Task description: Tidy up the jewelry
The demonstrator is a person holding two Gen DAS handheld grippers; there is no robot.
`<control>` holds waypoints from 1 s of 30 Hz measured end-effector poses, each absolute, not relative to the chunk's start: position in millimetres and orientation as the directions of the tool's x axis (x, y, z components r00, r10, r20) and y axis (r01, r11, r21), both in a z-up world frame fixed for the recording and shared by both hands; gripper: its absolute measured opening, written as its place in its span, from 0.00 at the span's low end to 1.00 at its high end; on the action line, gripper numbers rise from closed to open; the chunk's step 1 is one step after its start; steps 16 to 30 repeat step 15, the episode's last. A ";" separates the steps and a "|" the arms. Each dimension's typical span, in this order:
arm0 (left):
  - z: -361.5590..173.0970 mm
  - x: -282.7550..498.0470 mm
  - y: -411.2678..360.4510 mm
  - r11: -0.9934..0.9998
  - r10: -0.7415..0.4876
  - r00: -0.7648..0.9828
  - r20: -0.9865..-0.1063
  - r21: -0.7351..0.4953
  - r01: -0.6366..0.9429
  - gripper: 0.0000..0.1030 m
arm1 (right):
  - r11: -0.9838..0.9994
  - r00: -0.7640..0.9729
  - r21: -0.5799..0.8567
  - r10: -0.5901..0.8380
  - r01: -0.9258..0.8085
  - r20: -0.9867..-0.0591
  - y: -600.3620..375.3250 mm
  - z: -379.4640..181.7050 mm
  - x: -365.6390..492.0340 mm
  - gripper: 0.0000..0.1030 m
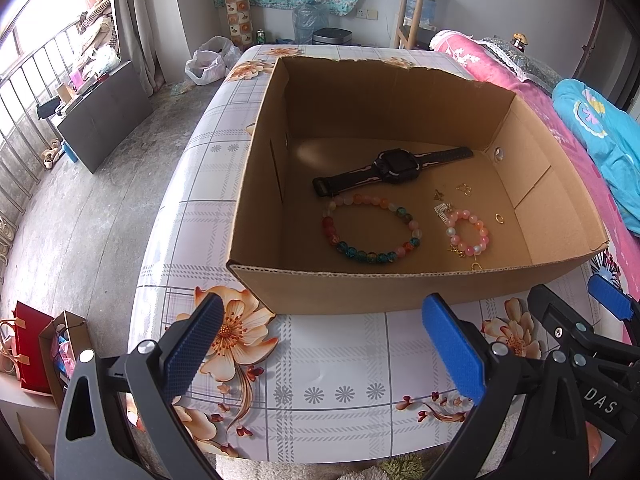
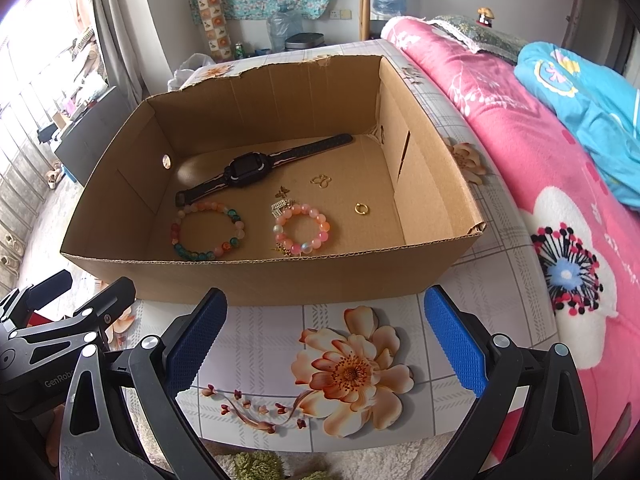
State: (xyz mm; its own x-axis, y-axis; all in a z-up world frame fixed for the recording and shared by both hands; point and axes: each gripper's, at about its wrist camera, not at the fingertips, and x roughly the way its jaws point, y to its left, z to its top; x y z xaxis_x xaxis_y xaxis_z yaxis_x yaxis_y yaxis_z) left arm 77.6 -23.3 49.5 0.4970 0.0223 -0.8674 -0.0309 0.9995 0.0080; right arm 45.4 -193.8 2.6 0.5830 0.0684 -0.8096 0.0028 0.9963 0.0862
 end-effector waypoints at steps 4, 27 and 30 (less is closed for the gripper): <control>49.6 77.7 -23.3 1.000 0.022 0.496 -0.868 0.008 -0.031 0.94 | 0.996 0.582 0.087 0.069 0.002 -0.810 -193.9 2.5 45.4 0.92; 49.7 77.6 -23.6 0.999 0.022 0.496 -0.868 0.008 -0.031 0.94 | 0.996 0.581 0.091 0.069 0.008 -0.811 -194.4 3.8 45.4 0.92; 49.7 77.6 -23.6 0.999 0.022 0.496 -0.868 0.008 -0.031 0.94 | 0.996 0.581 0.091 0.069 0.008 -0.811 -194.4 3.8 45.4 0.92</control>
